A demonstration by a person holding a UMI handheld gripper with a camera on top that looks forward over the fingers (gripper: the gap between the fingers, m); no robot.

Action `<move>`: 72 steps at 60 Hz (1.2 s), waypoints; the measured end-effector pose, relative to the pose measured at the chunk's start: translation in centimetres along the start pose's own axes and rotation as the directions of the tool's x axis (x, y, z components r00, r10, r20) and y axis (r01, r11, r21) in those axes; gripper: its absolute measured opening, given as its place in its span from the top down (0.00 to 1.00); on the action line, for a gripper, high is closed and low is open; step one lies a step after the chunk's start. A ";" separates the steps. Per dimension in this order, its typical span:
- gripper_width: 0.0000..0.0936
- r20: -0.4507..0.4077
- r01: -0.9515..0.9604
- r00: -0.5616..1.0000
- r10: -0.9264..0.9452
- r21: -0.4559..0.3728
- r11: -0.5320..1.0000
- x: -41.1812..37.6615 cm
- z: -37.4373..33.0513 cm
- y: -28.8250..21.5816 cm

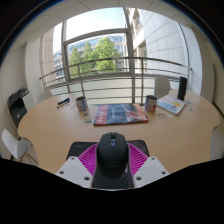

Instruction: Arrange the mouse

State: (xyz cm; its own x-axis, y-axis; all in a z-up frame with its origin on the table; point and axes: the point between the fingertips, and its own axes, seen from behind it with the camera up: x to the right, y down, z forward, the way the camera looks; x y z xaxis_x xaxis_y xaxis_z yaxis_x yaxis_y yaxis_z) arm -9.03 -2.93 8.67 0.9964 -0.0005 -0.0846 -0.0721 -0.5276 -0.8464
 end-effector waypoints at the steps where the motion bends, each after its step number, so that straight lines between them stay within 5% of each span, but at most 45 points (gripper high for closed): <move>1: 0.58 0.000 0.000 1.000 0.000 -0.018 1.000 -0.2 0.5 0.9; 17: 0.40 -0.031 0.027 0.999 -0.032 -0.147 0.989 -1.5 3.7 9.1; 23: 0.08 -0.045 0.052 0.997 -0.058 -0.132 0.990 -1.8 1.9 7.9; 50: 0.10 -0.125 0.092 0.988 -0.092 -0.004 0.996 -5.3 -17.0 1.2; 72: 0.10 -0.147 0.081 0.986 -0.081 -0.007 0.997 -7.1 -28.6 6.7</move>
State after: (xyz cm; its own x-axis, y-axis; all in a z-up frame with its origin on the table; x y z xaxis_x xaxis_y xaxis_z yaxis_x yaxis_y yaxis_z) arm -15.28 -30.76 18.58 0.9946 -0.0823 0.0627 0.0094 -0.5315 -0.8470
